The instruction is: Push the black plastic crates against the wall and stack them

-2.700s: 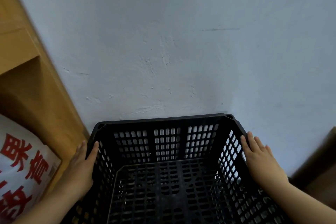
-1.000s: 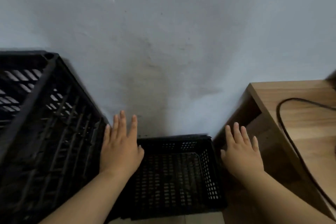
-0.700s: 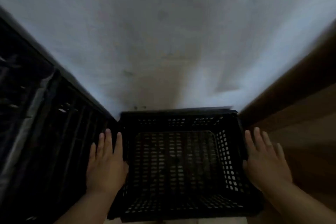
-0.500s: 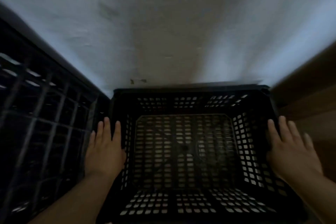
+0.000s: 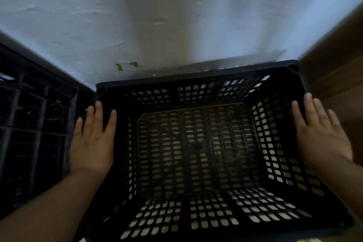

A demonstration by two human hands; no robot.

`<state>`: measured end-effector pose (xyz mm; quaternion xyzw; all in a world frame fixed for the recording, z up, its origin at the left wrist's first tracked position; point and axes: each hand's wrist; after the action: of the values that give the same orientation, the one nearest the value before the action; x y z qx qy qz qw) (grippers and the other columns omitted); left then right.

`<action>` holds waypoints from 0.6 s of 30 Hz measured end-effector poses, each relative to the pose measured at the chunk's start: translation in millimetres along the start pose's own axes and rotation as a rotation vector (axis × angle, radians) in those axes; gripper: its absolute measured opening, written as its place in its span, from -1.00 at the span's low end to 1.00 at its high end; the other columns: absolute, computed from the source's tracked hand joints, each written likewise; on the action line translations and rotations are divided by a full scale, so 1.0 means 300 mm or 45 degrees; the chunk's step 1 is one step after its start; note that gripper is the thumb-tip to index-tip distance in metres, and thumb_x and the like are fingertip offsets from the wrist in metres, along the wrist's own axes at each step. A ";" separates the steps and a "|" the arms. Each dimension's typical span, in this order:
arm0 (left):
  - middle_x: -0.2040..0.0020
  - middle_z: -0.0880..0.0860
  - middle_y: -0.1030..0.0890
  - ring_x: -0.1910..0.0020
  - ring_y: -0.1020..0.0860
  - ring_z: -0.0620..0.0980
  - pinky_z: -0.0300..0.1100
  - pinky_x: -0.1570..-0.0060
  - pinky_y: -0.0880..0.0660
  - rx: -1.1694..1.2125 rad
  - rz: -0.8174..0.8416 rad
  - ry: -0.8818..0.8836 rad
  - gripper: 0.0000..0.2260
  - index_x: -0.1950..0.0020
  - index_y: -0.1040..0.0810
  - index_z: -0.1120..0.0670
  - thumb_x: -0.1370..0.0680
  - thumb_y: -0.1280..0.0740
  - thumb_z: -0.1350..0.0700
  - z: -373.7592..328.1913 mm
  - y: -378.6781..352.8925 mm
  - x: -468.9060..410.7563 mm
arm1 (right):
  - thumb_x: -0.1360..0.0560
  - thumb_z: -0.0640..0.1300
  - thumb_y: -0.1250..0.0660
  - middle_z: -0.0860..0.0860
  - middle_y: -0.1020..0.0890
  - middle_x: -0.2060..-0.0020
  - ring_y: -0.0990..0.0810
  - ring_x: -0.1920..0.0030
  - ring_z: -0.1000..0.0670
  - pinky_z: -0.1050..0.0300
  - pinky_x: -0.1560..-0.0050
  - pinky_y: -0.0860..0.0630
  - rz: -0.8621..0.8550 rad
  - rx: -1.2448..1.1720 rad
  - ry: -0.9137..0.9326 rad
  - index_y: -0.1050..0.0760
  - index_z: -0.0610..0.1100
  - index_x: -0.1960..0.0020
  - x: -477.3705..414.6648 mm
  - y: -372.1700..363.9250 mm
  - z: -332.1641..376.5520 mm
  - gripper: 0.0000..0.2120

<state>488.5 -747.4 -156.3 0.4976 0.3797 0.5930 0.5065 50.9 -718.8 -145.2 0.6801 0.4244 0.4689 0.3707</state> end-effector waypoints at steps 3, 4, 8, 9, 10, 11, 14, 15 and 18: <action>-0.49 0.20 0.13 -0.50 0.01 0.16 -0.18 -0.31 0.53 -0.060 0.046 -0.051 -0.15 -0.50 -0.10 0.09 -0.29 -0.44 0.30 0.013 0.017 0.054 | -0.46 -0.23 0.03 -0.10 0.39 -0.41 0.33 -0.44 0.01 0.03 -0.42 0.22 -0.032 -0.019 0.005 0.36 -0.12 -0.44 0.062 0.016 -0.013 -0.32; -0.50 0.23 0.02 -0.48 -0.06 0.19 -0.18 -0.35 0.48 -0.070 0.052 -0.067 -0.13 -0.47 -0.18 0.12 -0.23 -0.48 0.32 0.019 0.026 0.078 | -0.44 -0.24 0.04 -0.10 0.38 -0.42 0.30 -0.45 0.00 0.02 -0.43 0.20 -0.040 -0.045 0.010 0.34 -0.11 -0.44 0.088 0.030 -0.019 -0.32; -0.47 0.27 -0.15 -0.43 -0.16 0.21 -0.16 -0.41 0.40 -0.086 0.047 -0.129 -0.10 -0.42 -0.29 0.17 -0.11 -0.52 0.35 0.048 0.084 0.195 | -0.38 -0.28 -0.10 -0.16 0.14 -0.48 0.17 -0.49 -0.03 0.05 -0.46 0.24 -0.094 0.009 0.030 0.10 -0.14 -0.47 0.203 0.067 -0.053 -0.29; -0.46 0.28 -0.18 -0.42 -0.16 0.21 -0.17 -0.41 0.39 -0.080 0.033 -0.138 -0.10 -0.41 -0.31 0.18 -0.09 -0.52 0.36 0.053 0.102 0.231 | -0.33 -0.31 -0.16 -0.18 0.01 -0.48 0.19 -0.50 -0.02 0.09 -0.45 0.31 -0.075 -0.016 0.039 -0.04 -0.19 -0.47 0.238 0.081 -0.066 -0.27; -0.45 0.29 -0.23 -0.41 -0.16 0.20 -0.17 -0.42 0.39 -0.074 0.019 -0.148 -0.10 -0.39 -0.33 0.19 -0.07 -0.52 0.37 0.059 0.118 0.269 | -0.30 -0.33 -0.18 -0.19 -0.04 -0.48 0.29 -0.49 0.00 0.12 -0.43 0.39 -0.057 -0.002 0.065 -0.11 -0.22 -0.46 0.279 0.100 -0.079 -0.28; -0.43 0.30 -0.27 -0.41 -0.16 0.20 -0.17 -0.42 0.38 -0.068 0.005 -0.155 -0.11 -0.38 -0.35 0.19 -0.06 -0.52 0.38 0.064 0.136 0.311 | -0.33 -0.32 -0.15 -0.19 0.03 -0.48 0.42 -0.45 0.02 0.13 -0.37 0.49 -0.005 0.065 0.085 -0.06 -0.21 -0.48 0.319 0.127 -0.084 -0.28; -0.43 0.31 -0.28 -0.43 -0.13 0.18 -0.18 -0.42 0.37 -0.060 -0.061 -0.173 -0.12 -0.38 -0.35 0.20 -0.07 -0.48 0.44 0.084 0.180 0.455 | -0.47 -0.23 0.09 -0.17 0.55 -0.32 0.66 -0.26 -0.05 0.07 -0.05 0.73 0.086 0.206 0.079 0.47 -0.13 -0.41 0.437 0.186 -0.092 -0.32; -0.44 0.30 -0.27 -0.47 -0.07 0.17 -0.18 -0.42 0.36 -0.059 -0.084 -0.177 -0.11 -0.39 -0.34 0.19 -0.07 -0.48 0.46 0.094 0.188 0.504 | -0.50 -0.21 0.08 -0.16 0.62 -0.26 0.72 -0.18 -0.08 0.05 -0.01 0.75 0.109 0.221 0.064 0.54 -0.12 -0.38 0.483 0.197 -0.099 -0.31; -0.45 0.28 -0.26 -0.51 0.24 0.04 -0.17 -0.43 0.33 -0.053 -0.110 -0.171 -0.07 -0.41 -0.31 0.18 -0.06 -0.48 0.47 0.114 0.205 0.656 | -0.52 -0.20 0.07 -0.16 0.67 -0.21 0.84 0.02 -0.08 0.03 0.02 0.75 0.195 0.283 0.048 0.57 -0.13 -0.37 0.625 0.226 -0.127 -0.31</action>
<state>509.7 -568.9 -49.8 0.5087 0.3536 0.5436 0.5663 67.6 -566.1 -12.6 0.7385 0.4276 0.4585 0.2481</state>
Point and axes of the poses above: each hand's wrist, its own x-axis away from the middle knuckle, its own y-axis out of the back of the hand, z = x × y
